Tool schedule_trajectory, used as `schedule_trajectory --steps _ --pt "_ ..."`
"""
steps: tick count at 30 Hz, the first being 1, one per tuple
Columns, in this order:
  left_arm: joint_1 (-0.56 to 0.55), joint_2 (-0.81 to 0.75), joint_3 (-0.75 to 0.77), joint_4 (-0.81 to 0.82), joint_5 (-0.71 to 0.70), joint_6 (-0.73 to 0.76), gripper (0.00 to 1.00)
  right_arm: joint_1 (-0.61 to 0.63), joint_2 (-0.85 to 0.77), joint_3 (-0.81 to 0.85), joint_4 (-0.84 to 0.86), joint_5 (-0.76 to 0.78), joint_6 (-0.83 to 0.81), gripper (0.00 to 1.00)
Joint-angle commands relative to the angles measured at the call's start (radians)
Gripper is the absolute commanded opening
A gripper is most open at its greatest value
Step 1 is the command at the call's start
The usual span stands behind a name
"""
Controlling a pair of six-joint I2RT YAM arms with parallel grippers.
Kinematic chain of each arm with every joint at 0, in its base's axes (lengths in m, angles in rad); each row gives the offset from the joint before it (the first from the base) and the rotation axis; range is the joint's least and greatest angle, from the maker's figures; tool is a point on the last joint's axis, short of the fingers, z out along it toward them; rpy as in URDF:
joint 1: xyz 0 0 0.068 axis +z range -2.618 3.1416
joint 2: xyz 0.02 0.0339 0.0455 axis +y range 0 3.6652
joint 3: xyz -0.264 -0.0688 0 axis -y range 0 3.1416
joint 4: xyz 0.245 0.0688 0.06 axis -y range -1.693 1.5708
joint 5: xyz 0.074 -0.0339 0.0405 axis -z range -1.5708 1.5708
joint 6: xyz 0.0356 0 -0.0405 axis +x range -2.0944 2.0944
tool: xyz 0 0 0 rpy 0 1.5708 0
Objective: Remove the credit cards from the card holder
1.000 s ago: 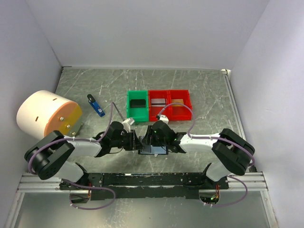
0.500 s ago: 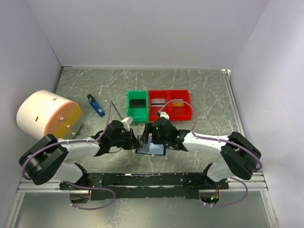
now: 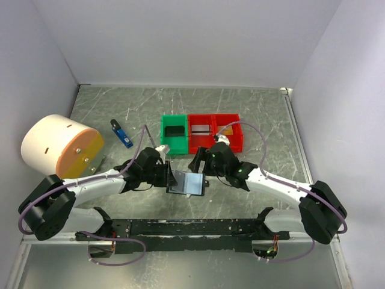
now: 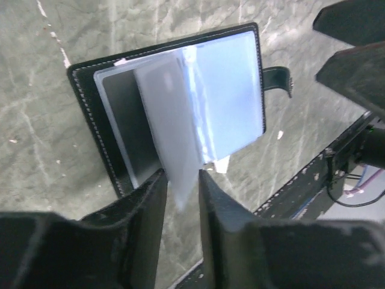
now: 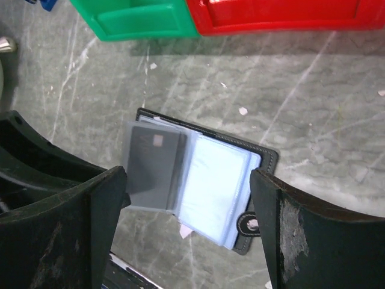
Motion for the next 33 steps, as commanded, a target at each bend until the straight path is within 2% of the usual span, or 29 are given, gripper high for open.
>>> schedule_trajectory --steps 1,5,11,16,19,23,26,28,33 --pt "-0.033 0.014 0.05 -0.01 -0.005 0.009 0.45 -0.009 -0.05 -0.04 -0.005 -0.007 0.008 0.84" --pt "-0.064 0.058 0.082 0.027 -0.005 -0.006 0.54 -0.015 -0.084 -0.044 -0.021 -0.002 0.006 0.85" --pt "-0.134 0.118 0.143 0.034 -0.06 -0.032 0.54 -0.028 -0.129 -0.056 -0.044 -0.01 -0.001 0.85" --pt "-0.185 0.165 0.15 0.142 -0.035 -0.077 0.59 -0.046 -0.165 -0.078 -0.049 -0.022 0.0 0.85" --pt "-0.214 0.204 0.171 0.152 -0.036 -0.087 0.59 -0.052 -0.174 -0.084 -0.061 -0.03 -0.009 0.86" --pt "-0.234 0.159 0.154 0.123 -0.112 -0.099 0.61 -0.056 -0.184 -0.088 -0.067 -0.049 -0.022 0.85" --pt "-0.234 0.088 0.15 0.046 -0.192 -0.088 0.63 -0.057 -0.184 -0.109 -0.03 -0.092 -0.019 0.79" --pt "-0.235 0.037 0.143 -0.004 -0.244 -0.084 0.65 -0.057 -0.175 -0.123 0.008 -0.133 -0.016 0.67" --pt "-0.224 -0.031 0.105 -0.072 -0.338 -0.093 0.7 -0.056 -0.106 -0.142 0.13 -0.234 -0.017 0.46"
